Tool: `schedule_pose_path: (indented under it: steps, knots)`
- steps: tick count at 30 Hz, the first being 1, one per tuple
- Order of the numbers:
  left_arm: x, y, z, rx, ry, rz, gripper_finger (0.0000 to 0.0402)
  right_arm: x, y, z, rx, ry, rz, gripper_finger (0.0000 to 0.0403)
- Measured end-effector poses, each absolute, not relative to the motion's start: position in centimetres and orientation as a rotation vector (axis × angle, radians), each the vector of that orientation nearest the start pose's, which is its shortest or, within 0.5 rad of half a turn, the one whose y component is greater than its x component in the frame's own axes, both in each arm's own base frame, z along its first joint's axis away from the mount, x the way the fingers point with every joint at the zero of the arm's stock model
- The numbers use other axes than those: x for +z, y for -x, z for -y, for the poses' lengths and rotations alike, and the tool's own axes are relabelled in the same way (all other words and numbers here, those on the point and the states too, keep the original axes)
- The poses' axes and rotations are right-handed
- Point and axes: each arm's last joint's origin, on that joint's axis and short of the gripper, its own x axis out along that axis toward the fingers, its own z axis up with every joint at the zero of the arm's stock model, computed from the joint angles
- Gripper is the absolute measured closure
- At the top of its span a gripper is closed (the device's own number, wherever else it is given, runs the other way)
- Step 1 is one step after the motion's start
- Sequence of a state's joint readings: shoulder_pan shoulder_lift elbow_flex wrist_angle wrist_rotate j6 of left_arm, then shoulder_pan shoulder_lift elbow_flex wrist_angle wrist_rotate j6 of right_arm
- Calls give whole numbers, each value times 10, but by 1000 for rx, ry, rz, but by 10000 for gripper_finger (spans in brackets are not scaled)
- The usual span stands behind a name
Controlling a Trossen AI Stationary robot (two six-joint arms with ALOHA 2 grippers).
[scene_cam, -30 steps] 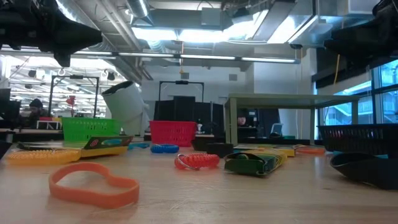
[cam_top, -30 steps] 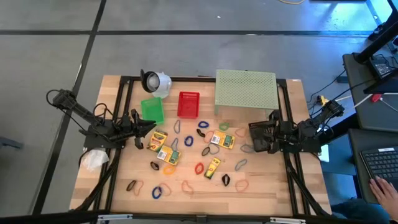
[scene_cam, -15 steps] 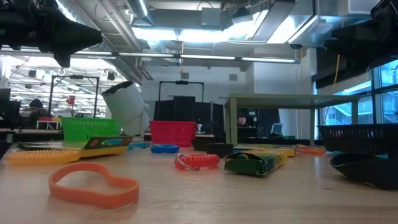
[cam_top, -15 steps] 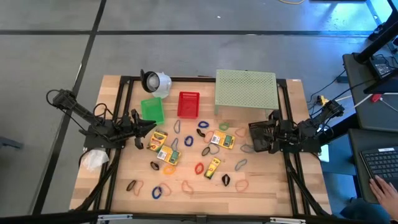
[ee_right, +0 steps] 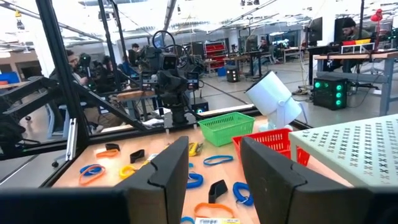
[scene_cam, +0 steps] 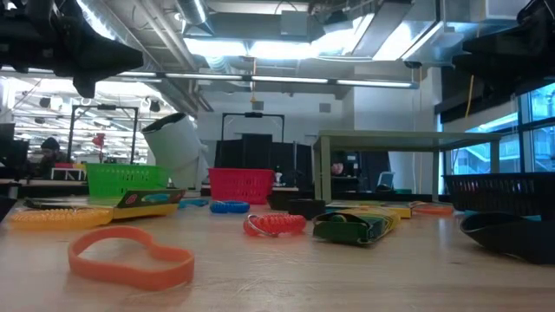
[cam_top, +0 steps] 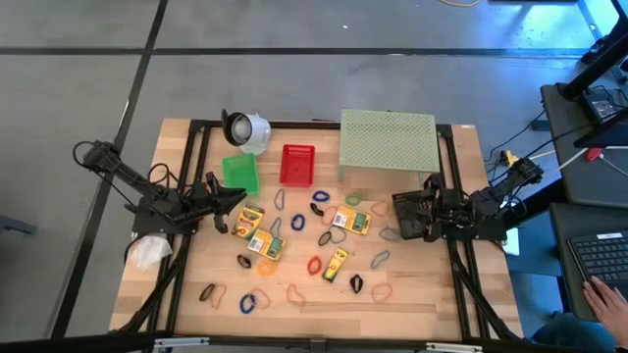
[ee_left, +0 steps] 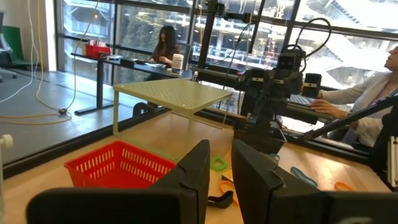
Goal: Pick & Place Office Desk Supplies
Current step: Put the orange rubber band into the black basket
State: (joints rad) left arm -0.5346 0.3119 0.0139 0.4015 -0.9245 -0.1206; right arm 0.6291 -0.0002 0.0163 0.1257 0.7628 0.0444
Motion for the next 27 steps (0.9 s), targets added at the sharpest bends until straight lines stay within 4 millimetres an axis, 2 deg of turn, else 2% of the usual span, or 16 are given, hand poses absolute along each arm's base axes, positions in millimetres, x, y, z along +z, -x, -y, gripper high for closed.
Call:
schedule_pose_path:
  steps: [11, 20, 27]
  knots:
    - [177, -103, 34, 384, 170, 84, 343, 180, -83, -35, -148, -91, 108, 254]
    - [176, -103, 34, 384, 162, 72, 343, 180, -83, -36, -127, -131, 112, 254]
    - [178, -103, 35, 329, 214, 98, 343, 201, -78, -31, -161, -147, 134, 254]
